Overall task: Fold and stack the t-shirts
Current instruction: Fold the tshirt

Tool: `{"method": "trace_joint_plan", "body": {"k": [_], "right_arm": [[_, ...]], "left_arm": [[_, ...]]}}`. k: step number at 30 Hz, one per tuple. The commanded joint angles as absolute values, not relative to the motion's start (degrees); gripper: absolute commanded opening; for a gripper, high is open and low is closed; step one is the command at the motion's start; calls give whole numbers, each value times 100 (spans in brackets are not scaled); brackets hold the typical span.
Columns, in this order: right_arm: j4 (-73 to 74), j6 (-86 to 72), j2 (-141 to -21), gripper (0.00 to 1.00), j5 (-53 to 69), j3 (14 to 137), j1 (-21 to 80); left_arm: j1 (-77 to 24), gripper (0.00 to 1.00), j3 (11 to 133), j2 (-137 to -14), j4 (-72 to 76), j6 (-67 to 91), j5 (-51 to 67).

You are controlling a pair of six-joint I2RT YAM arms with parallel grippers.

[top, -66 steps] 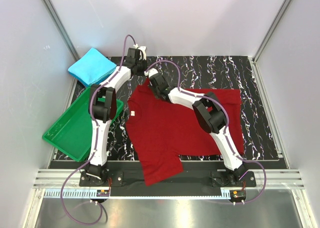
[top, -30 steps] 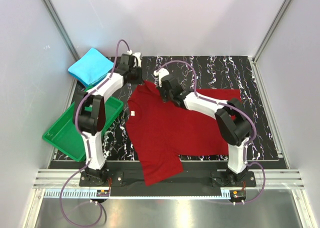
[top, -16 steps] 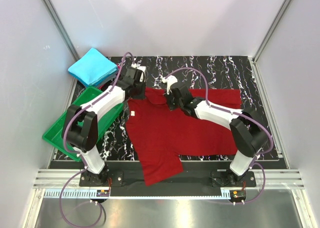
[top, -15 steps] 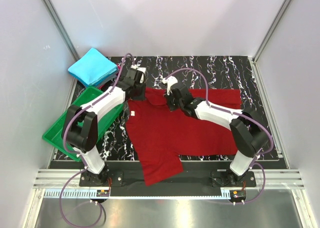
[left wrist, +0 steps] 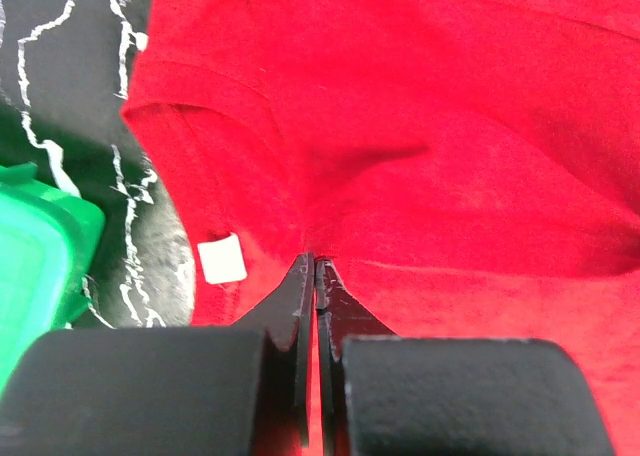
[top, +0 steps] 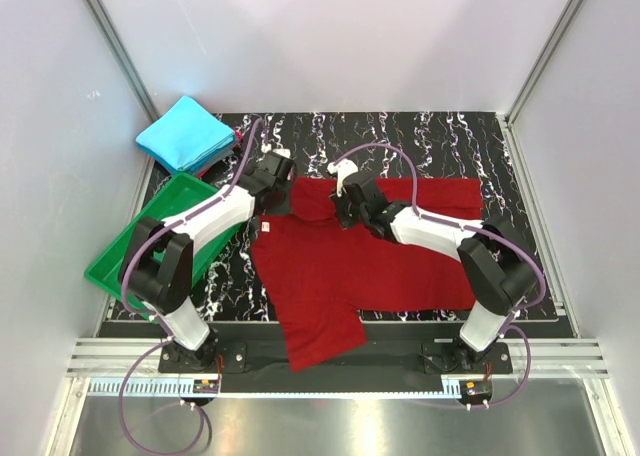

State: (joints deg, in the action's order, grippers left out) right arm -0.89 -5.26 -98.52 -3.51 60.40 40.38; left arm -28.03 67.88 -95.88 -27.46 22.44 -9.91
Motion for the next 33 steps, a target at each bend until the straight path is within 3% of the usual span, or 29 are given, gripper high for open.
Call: {"method": "trace_joint_plan", "body": {"k": [1,19,32,33], "right_arm": [[-325,-641,-9563,0,-430,5933,4078],[-510,-712,-9194,0,-615,5344,4069],[-484,-923,-9211,0,-484,5115,4069],[-405,-949,-9202,3,-457,5133,4069]], "left_arm": [[-2935,0,6645,-9360,-2584,2487,-1301],[-3392,0,5994,-8824,-2777,3489,-2311],[-3762,0,6099,-9342,-3331,4157,-3208],[-3762,3,6169,-9421,-3357,4131,-3191]]}}
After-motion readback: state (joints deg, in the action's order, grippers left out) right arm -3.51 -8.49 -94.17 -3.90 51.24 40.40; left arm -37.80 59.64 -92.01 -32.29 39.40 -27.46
